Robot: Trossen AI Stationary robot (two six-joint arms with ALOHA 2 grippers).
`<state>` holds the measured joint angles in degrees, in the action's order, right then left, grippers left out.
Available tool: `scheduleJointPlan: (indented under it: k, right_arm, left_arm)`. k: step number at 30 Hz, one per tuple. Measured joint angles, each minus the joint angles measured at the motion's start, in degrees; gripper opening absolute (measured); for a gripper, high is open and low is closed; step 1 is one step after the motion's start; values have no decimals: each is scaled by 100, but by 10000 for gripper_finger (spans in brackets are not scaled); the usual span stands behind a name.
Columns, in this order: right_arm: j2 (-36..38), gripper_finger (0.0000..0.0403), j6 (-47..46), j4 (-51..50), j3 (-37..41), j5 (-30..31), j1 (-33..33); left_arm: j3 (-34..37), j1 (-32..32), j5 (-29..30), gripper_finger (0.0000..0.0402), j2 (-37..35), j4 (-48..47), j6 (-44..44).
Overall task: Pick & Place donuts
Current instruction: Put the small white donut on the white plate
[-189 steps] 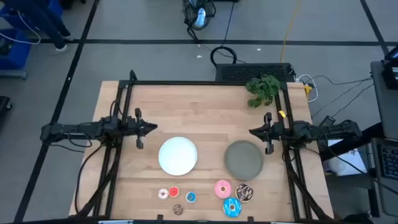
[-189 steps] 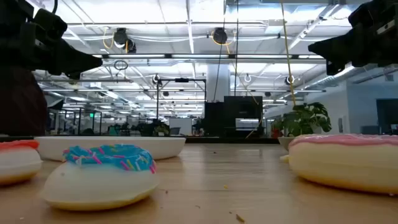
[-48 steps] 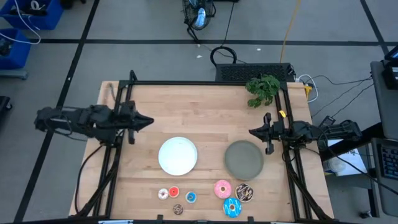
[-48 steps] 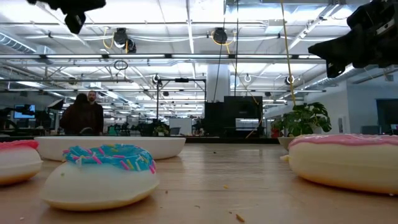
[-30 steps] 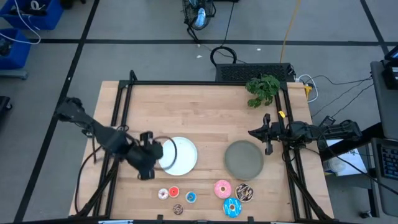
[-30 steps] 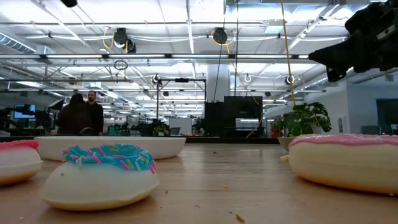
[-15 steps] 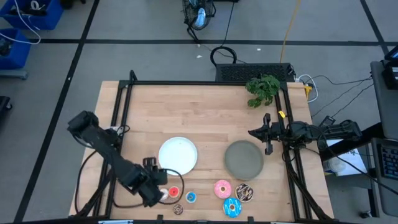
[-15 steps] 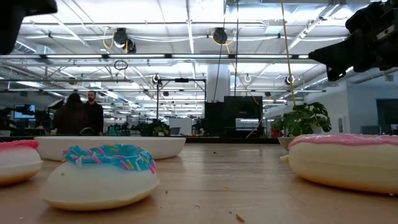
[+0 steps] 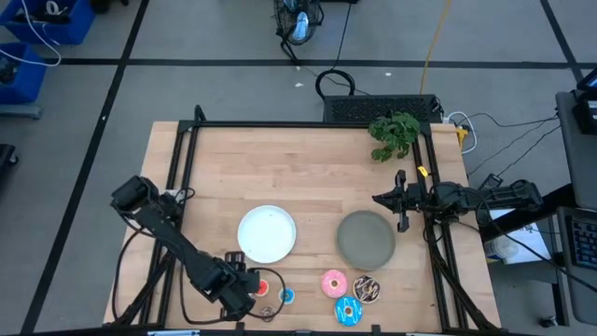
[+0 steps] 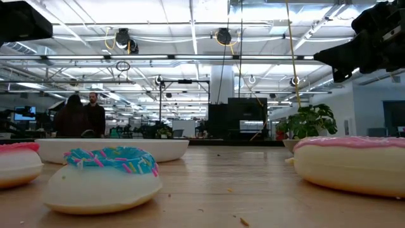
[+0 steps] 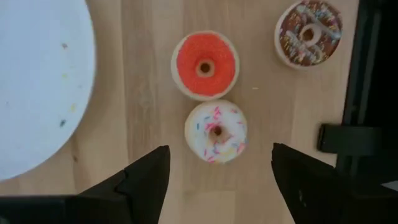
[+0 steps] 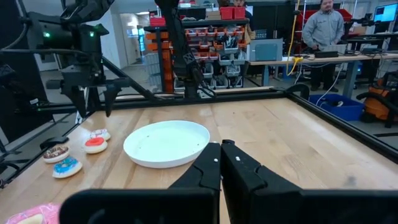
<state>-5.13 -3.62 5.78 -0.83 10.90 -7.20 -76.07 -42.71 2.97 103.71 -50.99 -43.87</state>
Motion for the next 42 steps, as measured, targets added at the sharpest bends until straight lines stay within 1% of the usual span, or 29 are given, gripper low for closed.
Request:
scheduleJointPlan:
  k: [3, 8, 12, 14, 20, 25, 38, 42]
  right_arm:
    - [0, 0, 0, -2, -1, 0, 0]
    - [-11, 0, 38, -4, 0, 5, -1]
    - [-11, 0, 109, -4, -1, 208, -2]
    - [-11, 0, 109, -7, 1, 289, 0]
    - [-11, 0, 109, -7, 0, 284, 0]
    - [-11, 0, 129, -4, 0, 284, 0]
    - [-11, 0, 129, -4, 0, 283, 0]
    - [-11, 0, 129, -3, 0, 282, 0]
  left_arm:
    - [0, -8, -14, 281, 43, 167, 45]
    - [0, -38, 102, 281, 82, 156, 25]
    - [0, -67, 148, 281, 266, 192, 73]
    - [0, -67, 63, 281, 408, 231, 149]
    - [4, -67, -40, 281, 639, 476, 414]
    - [4, -67, -75, 281, 767, 418, 486]
    - [7, -54, -36, 280, 884, 417, 528]
    - [113, -54, -12, 280, 884, 425, 519]
